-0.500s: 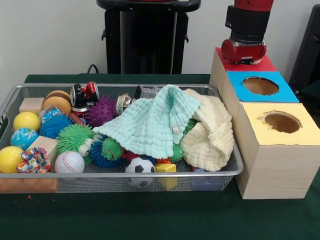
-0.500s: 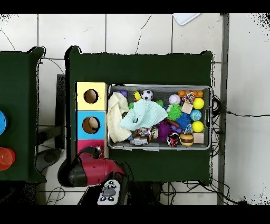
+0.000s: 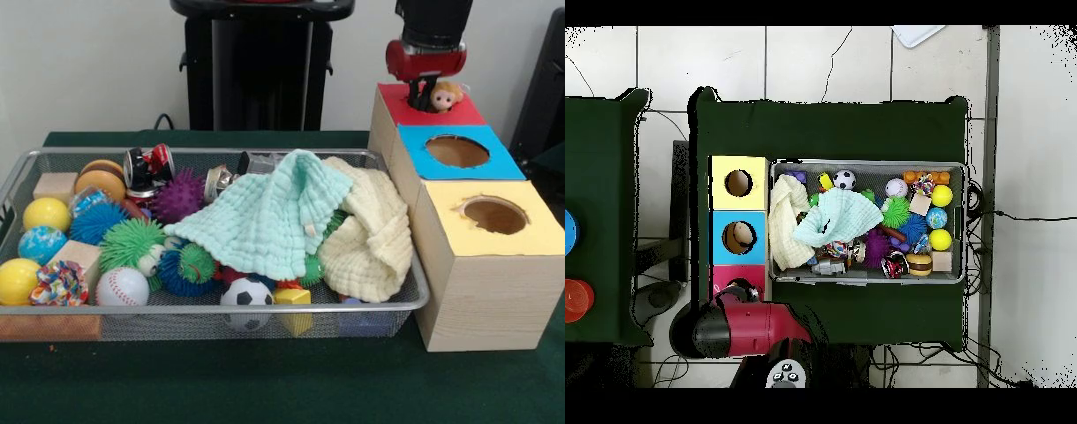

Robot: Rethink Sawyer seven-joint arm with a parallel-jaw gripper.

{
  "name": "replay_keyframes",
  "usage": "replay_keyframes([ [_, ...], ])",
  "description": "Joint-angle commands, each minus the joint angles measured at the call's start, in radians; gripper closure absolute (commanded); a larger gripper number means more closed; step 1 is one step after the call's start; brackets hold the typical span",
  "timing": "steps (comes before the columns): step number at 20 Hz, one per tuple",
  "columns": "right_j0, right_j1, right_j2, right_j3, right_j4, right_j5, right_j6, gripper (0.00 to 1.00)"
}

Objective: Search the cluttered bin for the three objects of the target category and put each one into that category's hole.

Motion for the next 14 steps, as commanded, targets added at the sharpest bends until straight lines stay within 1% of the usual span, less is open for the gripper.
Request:
replay_keyframes([
  [1,-0.027,-0.193,-0.012,-0.046,0.048,0.293,0.199,1.0],
  [3,-0.024,-0.203,-0.018,-0.064,0.042,0.332,0.2,1.0],
  [8,-0.029,-0.206,-0.016,-0.083,0.035,0.362,0.2,1.0],
  [10,-0.031,-0.218,-0.018,-0.089,0.034,0.391,0.199,1.0],
  [14,-0.045,-0.241,-0.011,-0.083,0.033,0.422,0.179,1.0],
])
